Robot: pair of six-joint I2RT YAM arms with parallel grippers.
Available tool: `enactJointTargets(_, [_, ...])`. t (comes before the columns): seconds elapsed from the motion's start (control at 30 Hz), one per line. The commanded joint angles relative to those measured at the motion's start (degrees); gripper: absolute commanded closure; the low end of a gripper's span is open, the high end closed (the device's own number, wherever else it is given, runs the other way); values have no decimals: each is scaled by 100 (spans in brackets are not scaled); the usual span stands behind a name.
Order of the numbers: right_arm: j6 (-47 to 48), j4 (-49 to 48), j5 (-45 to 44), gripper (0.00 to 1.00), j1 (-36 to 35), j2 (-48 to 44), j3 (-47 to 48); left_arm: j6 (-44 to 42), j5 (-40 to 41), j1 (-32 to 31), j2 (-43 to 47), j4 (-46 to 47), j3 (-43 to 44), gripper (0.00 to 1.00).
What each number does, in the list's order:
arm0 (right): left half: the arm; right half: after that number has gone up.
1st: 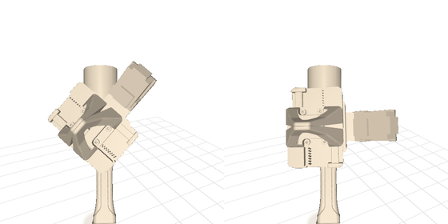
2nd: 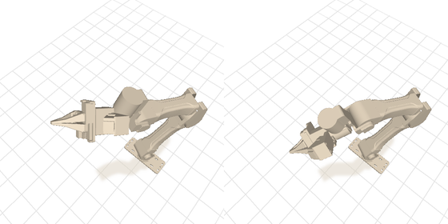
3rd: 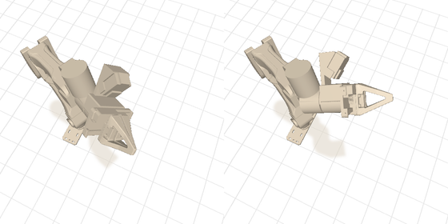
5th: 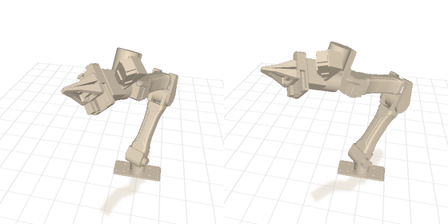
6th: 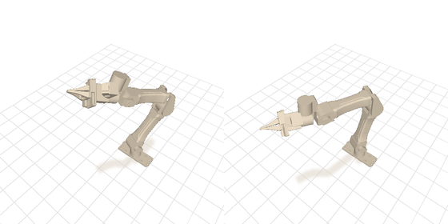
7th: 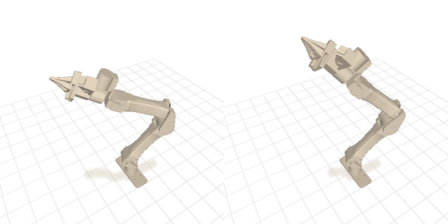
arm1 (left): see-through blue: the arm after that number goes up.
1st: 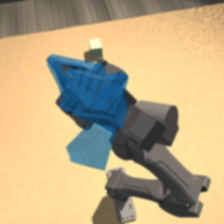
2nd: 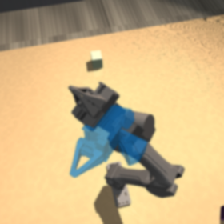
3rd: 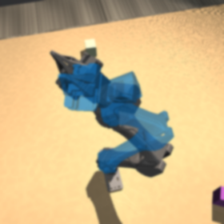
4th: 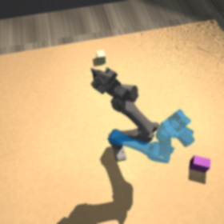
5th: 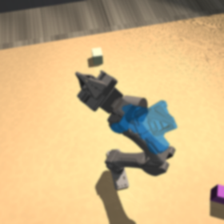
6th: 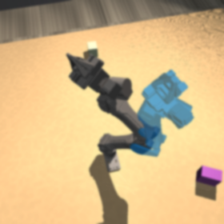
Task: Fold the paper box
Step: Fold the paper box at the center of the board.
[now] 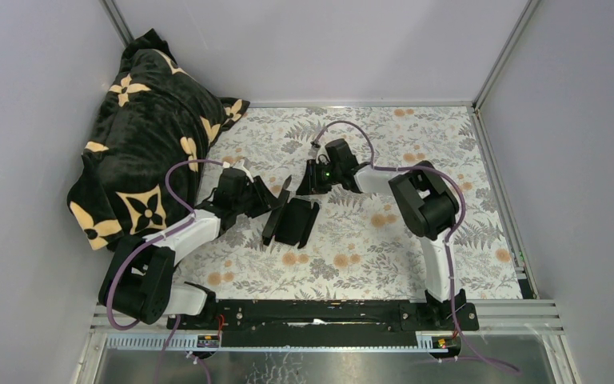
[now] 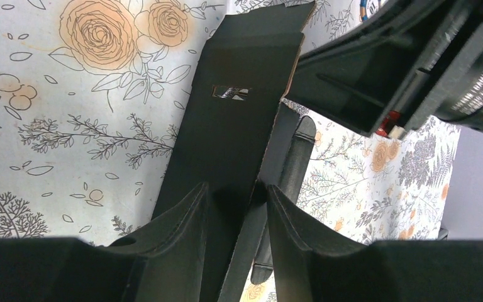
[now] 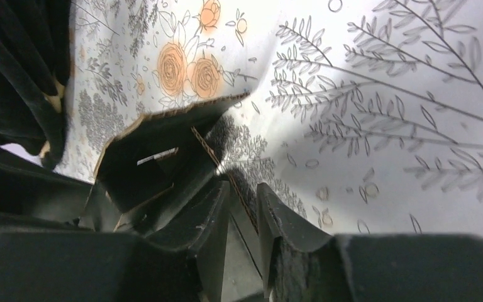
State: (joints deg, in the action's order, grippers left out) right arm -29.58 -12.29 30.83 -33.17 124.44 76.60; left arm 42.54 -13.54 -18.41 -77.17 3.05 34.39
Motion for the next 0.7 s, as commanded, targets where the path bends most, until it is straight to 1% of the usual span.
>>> enactJointTargets(0.0, [629, 316, -375, 68, -14, -837, -274, -53, -29, 84, -36, -329, -81, 56])
enactJointTargets(0.2, [1094, 557, -428, 67, -33, -1390, -742, -23, -151, 102, -50, -149, -98, 56])
enactJointTargets(0.33, [1390, 377, -290, 66, -165, -2010, -1349, -26, -166, 110, -40, -149, -94, 56])
enactJointTargets(0.4, [1583, 608, -443, 66, -344, -2151, -1394, -27, -180, 118, -59, -138, -91, 56])
enactJointTargets(0.5, [1822, 1035, -767, 66, -633, -2128, -1321, -18, -184, 123, -92, -106, -100, 56])
enactJointTargets(0.6, [1832, 972, -970, 65, -828, -2159, -1448, -10, -199, 136, -110, -76, -110, 56])
enactJointTargets(0.67, [1793, 1061, -1208, 60, -898, -2213, -1482, -1, -209, 136, -123, -65, -118, 56])
